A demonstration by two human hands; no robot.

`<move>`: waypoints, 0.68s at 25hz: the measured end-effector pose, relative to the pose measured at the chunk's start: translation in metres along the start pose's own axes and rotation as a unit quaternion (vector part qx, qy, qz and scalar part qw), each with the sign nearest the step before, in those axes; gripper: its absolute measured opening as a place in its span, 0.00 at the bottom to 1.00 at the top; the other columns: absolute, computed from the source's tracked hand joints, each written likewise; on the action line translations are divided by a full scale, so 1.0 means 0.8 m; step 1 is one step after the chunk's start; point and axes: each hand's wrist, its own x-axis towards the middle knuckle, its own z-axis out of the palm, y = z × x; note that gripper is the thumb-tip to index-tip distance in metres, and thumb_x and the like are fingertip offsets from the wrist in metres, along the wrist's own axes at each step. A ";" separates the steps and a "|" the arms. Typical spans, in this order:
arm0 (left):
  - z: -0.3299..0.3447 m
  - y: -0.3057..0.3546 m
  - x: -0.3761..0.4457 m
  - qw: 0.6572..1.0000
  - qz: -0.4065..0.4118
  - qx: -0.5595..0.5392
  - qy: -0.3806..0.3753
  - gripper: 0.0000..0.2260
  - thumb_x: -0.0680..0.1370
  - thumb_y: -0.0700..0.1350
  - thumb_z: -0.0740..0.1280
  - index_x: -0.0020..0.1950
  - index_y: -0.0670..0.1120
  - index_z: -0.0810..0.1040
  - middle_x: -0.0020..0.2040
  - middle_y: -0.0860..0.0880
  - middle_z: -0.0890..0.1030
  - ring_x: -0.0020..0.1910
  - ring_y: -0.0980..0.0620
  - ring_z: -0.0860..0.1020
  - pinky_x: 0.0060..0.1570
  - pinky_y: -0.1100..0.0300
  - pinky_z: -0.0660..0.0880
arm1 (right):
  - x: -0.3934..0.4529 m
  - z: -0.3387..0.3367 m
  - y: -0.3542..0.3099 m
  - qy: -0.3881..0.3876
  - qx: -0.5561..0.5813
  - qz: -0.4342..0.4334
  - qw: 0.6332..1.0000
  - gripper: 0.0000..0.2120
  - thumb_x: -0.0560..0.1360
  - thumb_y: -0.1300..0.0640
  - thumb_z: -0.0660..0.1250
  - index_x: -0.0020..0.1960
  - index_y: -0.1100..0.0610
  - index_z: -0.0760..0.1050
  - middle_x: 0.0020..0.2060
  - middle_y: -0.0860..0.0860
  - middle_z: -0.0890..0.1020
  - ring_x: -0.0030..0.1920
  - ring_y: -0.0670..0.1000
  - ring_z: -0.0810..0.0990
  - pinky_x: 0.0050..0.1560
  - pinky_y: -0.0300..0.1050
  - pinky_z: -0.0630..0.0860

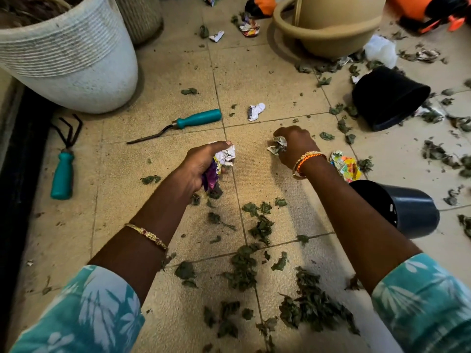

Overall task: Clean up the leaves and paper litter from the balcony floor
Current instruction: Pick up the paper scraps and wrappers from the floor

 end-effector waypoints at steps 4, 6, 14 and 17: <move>-0.003 0.001 -0.003 1.000 -0.014 0.020 0.005 0.09 0.75 0.47 0.70 0.49 0.43 0.78 0.27 0.49 0.81 0.20 0.55 0.76 0.19 0.68 0.69 | -0.005 0.020 0.011 0.010 -0.024 -0.032 0.999 0.15 0.74 0.65 0.64 0.59 0.58 0.77 0.54 0.62 0.78 0.55 0.63 0.75 0.51 0.52 0.75; 0.000 -0.003 0.000 0.999 -0.019 0.029 0.003 0.11 0.75 0.48 0.71 0.52 0.42 0.78 0.30 0.48 0.81 0.21 0.55 0.76 0.20 0.67 0.70 | -0.007 0.026 0.010 0.021 -0.013 -0.033 0.999 0.12 0.74 0.64 0.64 0.57 0.60 0.78 0.51 0.63 0.78 0.54 0.63 0.75 0.50 0.52 0.74; 0.033 -0.008 0.002 0.998 -0.035 0.052 -0.007 0.09 0.74 0.49 0.71 0.42 0.43 0.79 0.27 0.48 0.80 0.20 0.55 0.75 0.20 0.69 0.68 | -0.027 -0.020 0.003 0.092 0.130 0.155 0.975 0.14 0.75 0.59 0.63 0.58 0.64 0.71 0.54 0.63 0.77 0.54 0.62 0.76 0.48 0.48 0.72; 0.056 -0.005 -0.003 0.997 -0.042 0.051 -0.028 0.10 0.74 0.50 0.71 0.41 0.43 0.79 0.26 0.48 0.80 0.20 0.54 0.75 0.20 0.68 0.69 | -0.030 -0.066 0.042 0.006 0.145 0.257 0.956 0.16 0.76 0.59 0.63 0.62 0.65 0.71 0.59 0.63 0.76 0.59 0.61 0.75 0.44 0.43 0.69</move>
